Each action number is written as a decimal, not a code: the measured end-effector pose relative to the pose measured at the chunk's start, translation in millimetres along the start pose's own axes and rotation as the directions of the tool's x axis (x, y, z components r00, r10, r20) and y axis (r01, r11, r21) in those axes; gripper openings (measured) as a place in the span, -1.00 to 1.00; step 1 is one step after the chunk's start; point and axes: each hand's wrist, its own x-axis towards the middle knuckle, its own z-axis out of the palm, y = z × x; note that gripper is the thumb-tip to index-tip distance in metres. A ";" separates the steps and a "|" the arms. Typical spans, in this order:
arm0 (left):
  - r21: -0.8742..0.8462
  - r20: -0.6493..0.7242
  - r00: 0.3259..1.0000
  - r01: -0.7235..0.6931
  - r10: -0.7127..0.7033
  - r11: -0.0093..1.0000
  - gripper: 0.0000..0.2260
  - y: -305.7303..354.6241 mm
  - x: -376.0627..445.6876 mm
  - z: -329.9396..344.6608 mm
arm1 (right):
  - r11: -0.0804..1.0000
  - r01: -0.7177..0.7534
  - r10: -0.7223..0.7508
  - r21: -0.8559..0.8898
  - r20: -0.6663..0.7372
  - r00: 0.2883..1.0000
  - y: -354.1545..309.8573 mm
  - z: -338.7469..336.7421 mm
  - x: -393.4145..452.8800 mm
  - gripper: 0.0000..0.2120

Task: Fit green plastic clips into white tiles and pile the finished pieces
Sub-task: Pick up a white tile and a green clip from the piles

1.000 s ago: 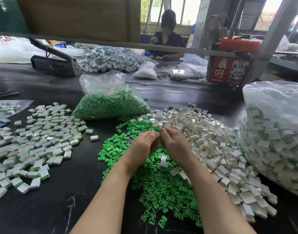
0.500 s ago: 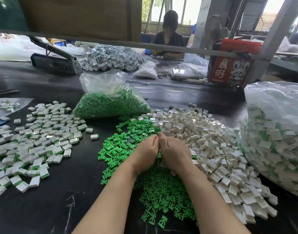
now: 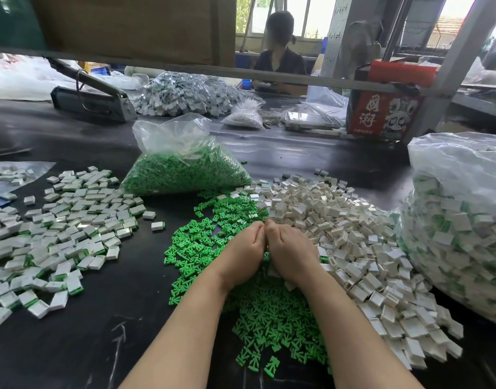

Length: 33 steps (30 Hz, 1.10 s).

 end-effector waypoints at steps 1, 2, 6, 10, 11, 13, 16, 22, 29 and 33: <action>-0.061 0.005 1.000 0.001 -0.001 0.998 -0.74 -0.2 -0.7 -1.7 | 0.997 -0.006 0.005 0.072 0.015 1.000 0.2 -0.9 -0.3 -0.52; -0.135 0.006 1.000 0.005 -0.004 0.991 -0.76 -0.2 -2.2 -3.7 | 0.981 -0.025 0.018 0.190 0.039 0.999 0.5 -2.0 -0.7 -0.52; -0.341 -0.020 1.000 -0.002 -0.005 0.940 -0.76 0.8 -5.7 -11.6 | 0.677 -0.126 0.079 0.725 0.098 0.992 0.4 -8.4 0.8 -0.56; -0.415 -0.075 0.997 -0.056 0.027 0.908 -0.78 2.6 -4.3 -13.5 | 0.552 -0.147 0.090 0.821 0.117 0.989 2.1 -12.2 2.0 -0.55; -0.437 -0.078 0.996 -0.064 0.033 0.897 -0.81 4.5 -5.0 -13.7 | 0.542 -0.152 0.087 0.827 0.125 0.988 1.9 -12.1 2.0 -0.55; -0.467 -0.075 0.996 -0.079 0.049 0.880 -0.84 6.7 -5.9 -14.0 | 0.521 -0.157 0.076 0.839 0.138 0.987 0.7 -12.4 1.8 -0.54; -0.507 -0.081 0.996 -0.083 0.048 0.858 -0.77 7.2 -5.3 -13.4 | 0.507 -0.168 0.031 0.845 0.177 0.984 -1.0 -15.1 1.5 -0.46; -0.482 -0.141 0.989 -0.115 0.052 0.869 -0.81 11.2 -5.5 -10.9 | 0.501 -0.168 -0.022 0.849 0.206 0.978 -1.0 -14.1 0.7 -0.49; -0.400 -0.254 0.964 -0.182 0.082 0.898 -0.85 21.9 -3.8 -9.7 | 0.464 -0.173 -0.067 0.869 0.229 0.971 -0.7 -17.3 -1.8 -0.43; -0.441 -0.305 0.952 -0.165 0.025 0.882 -0.89 24.1 -3.7 -5.9 | 0.452 -0.172 -0.073 0.875 0.228 0.971 -5.0 -16.2 -2.4 -0.59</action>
